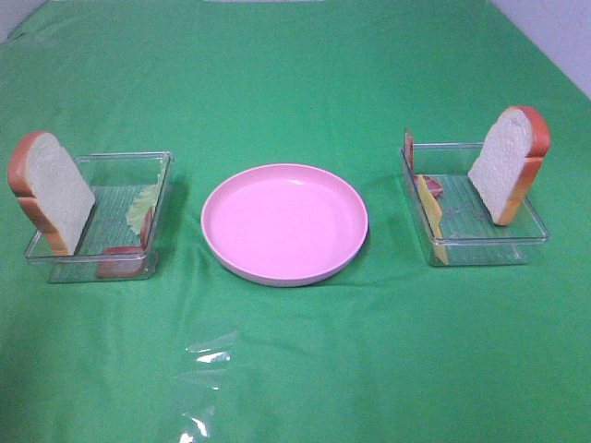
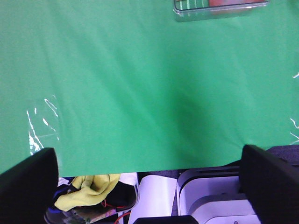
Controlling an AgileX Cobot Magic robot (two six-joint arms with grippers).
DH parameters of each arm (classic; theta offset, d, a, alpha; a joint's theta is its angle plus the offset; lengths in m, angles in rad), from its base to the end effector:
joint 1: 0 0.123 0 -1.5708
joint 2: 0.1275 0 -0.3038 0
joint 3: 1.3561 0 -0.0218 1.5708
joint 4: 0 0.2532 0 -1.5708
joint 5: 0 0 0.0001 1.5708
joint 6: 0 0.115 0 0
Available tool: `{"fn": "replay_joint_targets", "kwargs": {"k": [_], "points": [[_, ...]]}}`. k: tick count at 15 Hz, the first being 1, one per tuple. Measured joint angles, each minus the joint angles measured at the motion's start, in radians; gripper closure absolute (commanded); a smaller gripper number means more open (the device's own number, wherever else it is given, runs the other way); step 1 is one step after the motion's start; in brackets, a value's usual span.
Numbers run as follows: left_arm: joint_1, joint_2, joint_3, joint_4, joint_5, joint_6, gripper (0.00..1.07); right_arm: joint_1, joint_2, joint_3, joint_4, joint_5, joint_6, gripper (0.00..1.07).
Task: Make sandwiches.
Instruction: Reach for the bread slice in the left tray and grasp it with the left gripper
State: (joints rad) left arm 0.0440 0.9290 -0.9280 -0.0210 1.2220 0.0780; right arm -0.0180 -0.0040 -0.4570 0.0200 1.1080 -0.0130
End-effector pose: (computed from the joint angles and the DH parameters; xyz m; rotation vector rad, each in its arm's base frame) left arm 0.1493 0.0043 0.3267 0.0422 2.7058 0.0077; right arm 0.0007 0.0020 0.2498 0.0043 2.1304 0.0060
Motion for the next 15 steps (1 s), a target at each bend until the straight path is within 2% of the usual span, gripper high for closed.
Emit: {"fn": "replay_joint_targets", "kwargs": {"k": [2, 6, 7, 11, 15], "points": [[0.0, 0.143, -0.091, 0.008, -0.001, 0.0, 0.09, 0.0, 0.0, 0.0, 0.0, 0.0, 0.0, 0.23], [0.0, 0.457, -0.331, 0.011, -0.002, 0.0, 0.09, 0.0, 0.0, 0.0, 0.0, 0.0, 0.0, 0.23], [0.0, 0.581, -0.416, 0.01, -0.003, 0.0, 0.09, 0.0, 0.0, 0.0, 0.0, 0.0, 0.0, 0.23], [-0.009, 0.75, -0.508, -0.031, -0.004, 0.0, 0.09, 0.0, 0.0, 0.0, 0.0, 0.0, 0.0, 0.23], [-0.077, 0.883, -0.59, -0.042, -0.004, -0.032, 0.09, 0.0, 0.0, 0.0, 0.0, 0.0, 0.0, 0.23]]}}
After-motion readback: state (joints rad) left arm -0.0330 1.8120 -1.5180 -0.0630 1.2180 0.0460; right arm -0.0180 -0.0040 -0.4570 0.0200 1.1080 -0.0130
